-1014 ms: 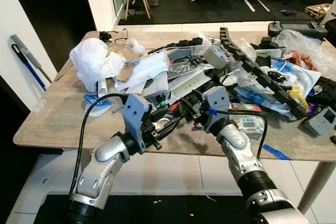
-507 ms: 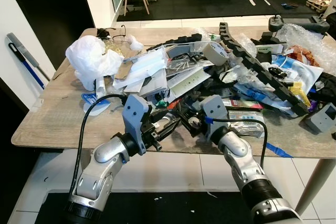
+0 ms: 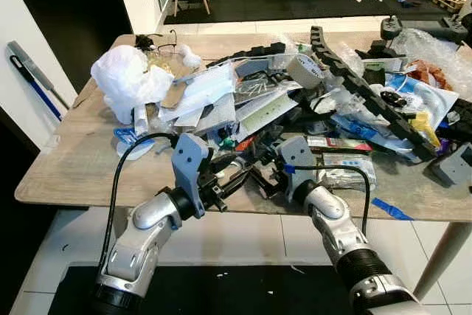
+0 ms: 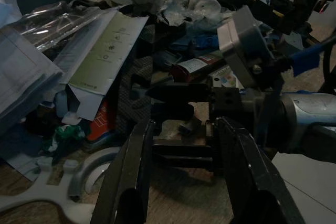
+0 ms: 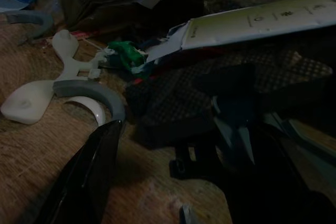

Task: Picking trash to rubbish bin

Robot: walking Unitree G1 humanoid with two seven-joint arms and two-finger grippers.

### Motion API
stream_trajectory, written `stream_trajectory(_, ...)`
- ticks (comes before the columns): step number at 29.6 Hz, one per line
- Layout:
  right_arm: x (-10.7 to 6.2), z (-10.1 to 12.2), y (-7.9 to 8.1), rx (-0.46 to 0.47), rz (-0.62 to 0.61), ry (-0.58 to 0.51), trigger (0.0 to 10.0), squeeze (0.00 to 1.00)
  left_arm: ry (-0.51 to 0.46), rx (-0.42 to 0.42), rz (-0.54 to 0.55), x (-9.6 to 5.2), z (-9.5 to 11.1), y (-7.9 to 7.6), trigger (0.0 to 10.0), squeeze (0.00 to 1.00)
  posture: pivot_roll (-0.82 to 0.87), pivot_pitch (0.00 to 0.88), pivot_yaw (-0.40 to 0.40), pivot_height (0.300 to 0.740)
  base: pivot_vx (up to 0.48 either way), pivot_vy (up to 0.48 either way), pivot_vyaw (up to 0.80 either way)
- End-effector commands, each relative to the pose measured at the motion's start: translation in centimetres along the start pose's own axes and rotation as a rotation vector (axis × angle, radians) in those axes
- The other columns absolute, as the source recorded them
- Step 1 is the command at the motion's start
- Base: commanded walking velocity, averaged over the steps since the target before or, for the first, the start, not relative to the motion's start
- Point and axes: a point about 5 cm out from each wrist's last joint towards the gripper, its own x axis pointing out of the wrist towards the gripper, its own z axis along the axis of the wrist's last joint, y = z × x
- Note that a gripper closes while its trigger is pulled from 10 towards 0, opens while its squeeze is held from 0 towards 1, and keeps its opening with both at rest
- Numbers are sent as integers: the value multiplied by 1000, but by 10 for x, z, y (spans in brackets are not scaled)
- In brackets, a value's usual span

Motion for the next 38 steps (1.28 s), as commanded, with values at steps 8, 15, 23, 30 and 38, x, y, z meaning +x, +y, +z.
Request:
stream_trajectory(8,2,-3,4,-16,40,15,10000,0,15,-7,-9,-5,-2,-2,10000,0,-13,172,85,740,0,0,0)
stream_trajectory(15,2,-2,7,-62,79,11,10000,0,18,-9,-15,-5,-2,-3,10000,0,-14,171,86,740,0,0,0)
stream_trajectory(23,3,-1,6,-63,63,-8,1216,0,17,-6,-18,-4,-2,-3,10000,0,-16,154,87,740,0,0,0)
stream_trajectory(30,3,-1,6,-65,62,-15,0,0,15,-2,-20,-3,-2,-3,10000,0,-17,142,85,740,0,0,0)
stream_trajectory(38,2,-1,7,-66,63,-23,0,0,12,2,-23,-2,-2,-2,10000,0,-18,121,85,740,0,0,0)
